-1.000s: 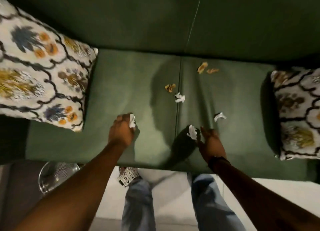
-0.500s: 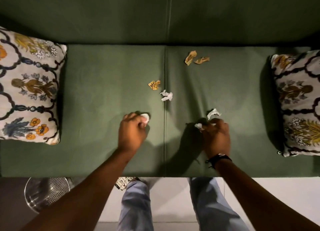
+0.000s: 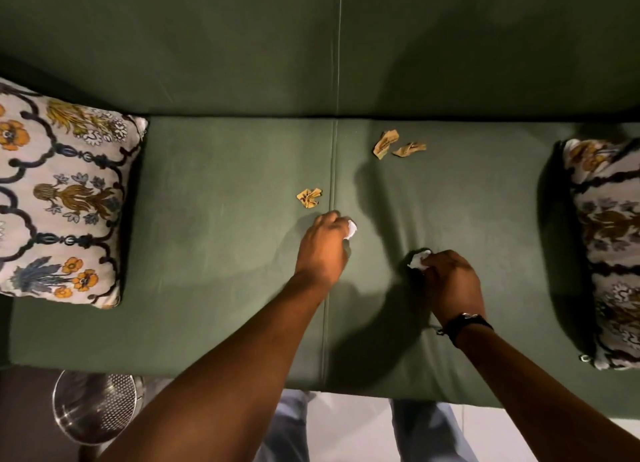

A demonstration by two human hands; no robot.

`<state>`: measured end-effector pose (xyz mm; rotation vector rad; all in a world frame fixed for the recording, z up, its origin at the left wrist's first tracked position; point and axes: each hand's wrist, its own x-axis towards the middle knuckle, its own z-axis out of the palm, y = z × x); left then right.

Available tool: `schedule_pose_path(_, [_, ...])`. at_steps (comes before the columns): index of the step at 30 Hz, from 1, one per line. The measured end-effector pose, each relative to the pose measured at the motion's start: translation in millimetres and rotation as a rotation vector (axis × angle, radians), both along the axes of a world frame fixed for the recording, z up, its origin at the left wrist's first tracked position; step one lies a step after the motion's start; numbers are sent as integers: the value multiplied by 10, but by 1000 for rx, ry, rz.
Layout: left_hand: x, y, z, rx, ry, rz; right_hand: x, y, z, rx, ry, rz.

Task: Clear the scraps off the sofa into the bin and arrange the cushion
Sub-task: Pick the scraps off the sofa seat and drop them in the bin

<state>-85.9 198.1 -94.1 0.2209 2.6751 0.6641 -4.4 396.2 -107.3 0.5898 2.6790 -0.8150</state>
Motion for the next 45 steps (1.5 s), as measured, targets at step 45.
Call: schedule_pose_path(45, [2759, -4919, -649, 95, -38, 1600, 1281, -5820, -547, -291, -186, 1035])
